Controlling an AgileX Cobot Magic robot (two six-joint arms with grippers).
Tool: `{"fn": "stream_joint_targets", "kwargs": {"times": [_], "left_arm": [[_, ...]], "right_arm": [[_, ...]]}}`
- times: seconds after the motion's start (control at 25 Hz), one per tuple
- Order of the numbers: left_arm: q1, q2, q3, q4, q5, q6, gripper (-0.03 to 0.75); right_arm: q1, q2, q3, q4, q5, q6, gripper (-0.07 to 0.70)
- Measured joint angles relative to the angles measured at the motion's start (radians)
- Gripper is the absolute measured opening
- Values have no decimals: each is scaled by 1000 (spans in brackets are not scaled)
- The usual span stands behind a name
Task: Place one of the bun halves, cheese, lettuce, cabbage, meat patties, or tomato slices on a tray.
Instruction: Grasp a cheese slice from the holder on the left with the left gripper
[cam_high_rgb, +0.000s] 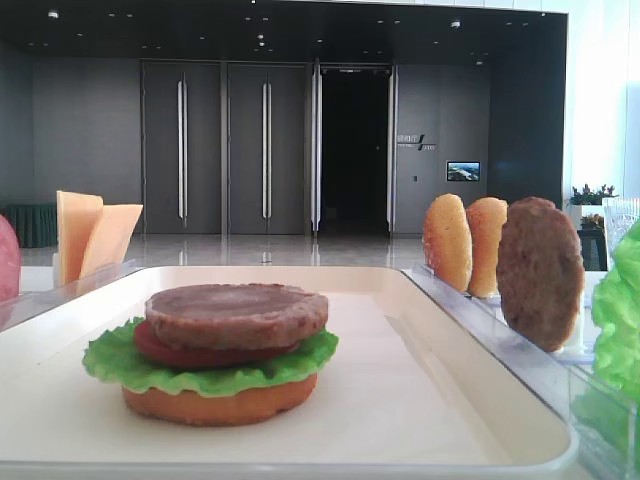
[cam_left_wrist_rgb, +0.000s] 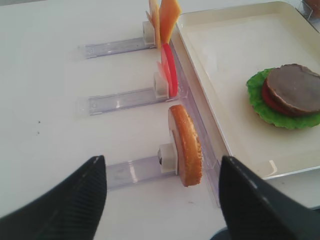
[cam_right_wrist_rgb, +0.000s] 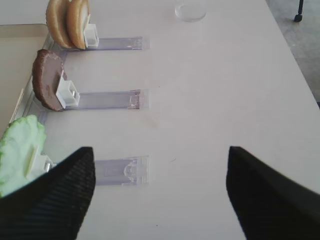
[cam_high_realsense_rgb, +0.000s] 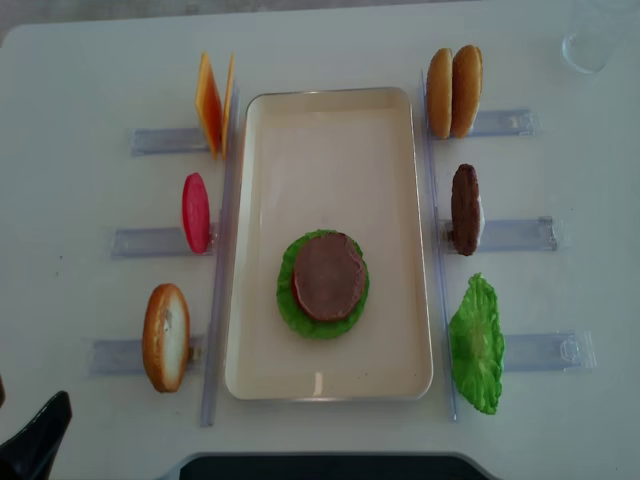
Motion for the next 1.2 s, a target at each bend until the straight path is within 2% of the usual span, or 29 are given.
{"fn": "stream_joint_targets", "kwargs": {"times": [1.0,1.2], "left_arm": [[0,0,0,0,0,0,535],[0,0,0,0,0,-2,507]], "right_arm": [[0,0,0,0,0,0,518],[0,0,0,0,0,0,518]]}}
